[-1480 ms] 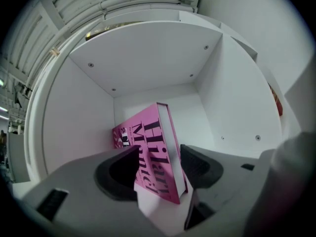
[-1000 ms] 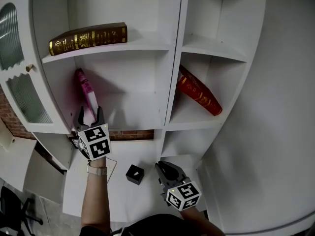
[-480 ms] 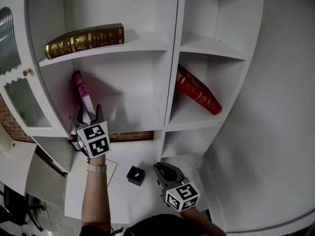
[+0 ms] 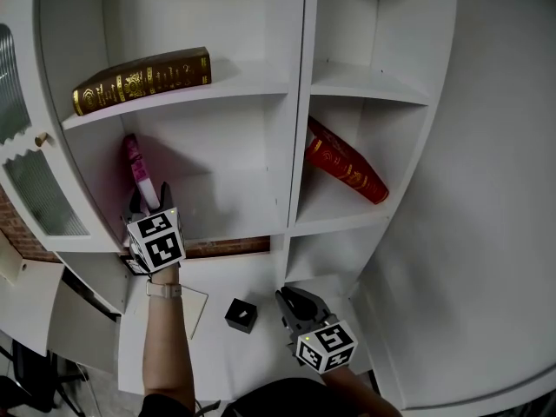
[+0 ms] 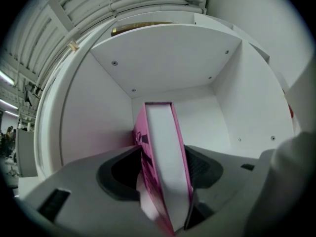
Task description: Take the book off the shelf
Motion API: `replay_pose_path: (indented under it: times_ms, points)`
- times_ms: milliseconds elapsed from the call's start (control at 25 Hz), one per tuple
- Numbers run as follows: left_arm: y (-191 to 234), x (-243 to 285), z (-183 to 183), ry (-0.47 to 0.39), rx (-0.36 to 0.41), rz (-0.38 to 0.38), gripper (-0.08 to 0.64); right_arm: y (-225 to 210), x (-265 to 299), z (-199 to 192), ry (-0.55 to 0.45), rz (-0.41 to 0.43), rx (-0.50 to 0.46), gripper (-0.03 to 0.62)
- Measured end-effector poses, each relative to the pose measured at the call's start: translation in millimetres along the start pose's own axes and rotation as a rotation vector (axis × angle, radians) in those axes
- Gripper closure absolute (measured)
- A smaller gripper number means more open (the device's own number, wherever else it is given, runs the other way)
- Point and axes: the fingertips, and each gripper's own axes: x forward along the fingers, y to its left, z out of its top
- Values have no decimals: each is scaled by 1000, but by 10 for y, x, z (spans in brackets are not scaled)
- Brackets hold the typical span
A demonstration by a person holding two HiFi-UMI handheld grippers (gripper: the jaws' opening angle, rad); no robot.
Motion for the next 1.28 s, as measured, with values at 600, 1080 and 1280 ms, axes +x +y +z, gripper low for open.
replay_pose_path:
  times_ms: [600, 1080, 1280]
  points:
    - [274, -403, -19, 3, -13, 2, 407, 242, -153, -72, 10, 44, 29, 535]
    - [390, -1165, 73, -38, -1, 25, 413, 565, -516, -124, 23, 124, 32, 535]
    - [407, -1550, 104, -61, 9, 38, 413, 718, -709, -184, 36, 160, 18, 535]
